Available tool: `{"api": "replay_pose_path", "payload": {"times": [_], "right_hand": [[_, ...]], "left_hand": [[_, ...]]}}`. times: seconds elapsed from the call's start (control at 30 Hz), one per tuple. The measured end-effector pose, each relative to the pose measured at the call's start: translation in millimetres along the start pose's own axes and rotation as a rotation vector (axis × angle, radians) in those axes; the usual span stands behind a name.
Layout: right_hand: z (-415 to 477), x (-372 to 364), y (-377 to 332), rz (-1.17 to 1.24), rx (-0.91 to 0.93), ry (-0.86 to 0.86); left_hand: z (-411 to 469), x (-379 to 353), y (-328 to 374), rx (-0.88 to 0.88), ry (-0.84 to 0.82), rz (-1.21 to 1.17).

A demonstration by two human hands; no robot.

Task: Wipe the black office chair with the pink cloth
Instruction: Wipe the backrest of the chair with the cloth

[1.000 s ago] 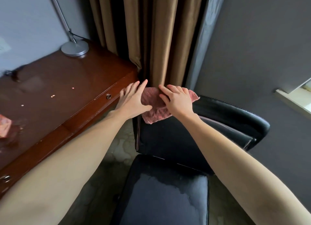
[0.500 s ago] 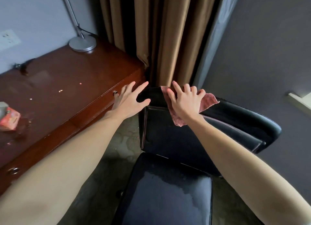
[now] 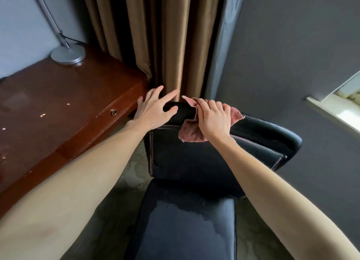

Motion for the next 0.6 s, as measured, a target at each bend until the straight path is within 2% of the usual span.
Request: {"api": "replay_pose_path", "payload": {"times": [0.13,0.27,0.43,0.6], "right_hand": [[-29,36,83,-0.036,-0.126,0.092],[-57,61,144,-0.021,-0.296,0.101],[-45,49,128,-0.004,-0.459,0.114],[-27,31,77,0.014,-0.365,0.154]], "left_hand": [[15,-14,47,-0.125,-0.063,0.039],[29,-25,77,-0.131,-0.120,0.092],[37,-39,71,0.000,-0.214,0.195],[35,-39,61,0.023,-0.230,0.180]]}}
Point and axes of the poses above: each hand's wrist, its own z-axis towards the middle knuckle, its own x-axis out of the back of the hand, y = z × x, the point moved 9 cm from there along z, towards the middle knuckle, and after that the axes turned 7 degrees about z, right-handed, at the moved point
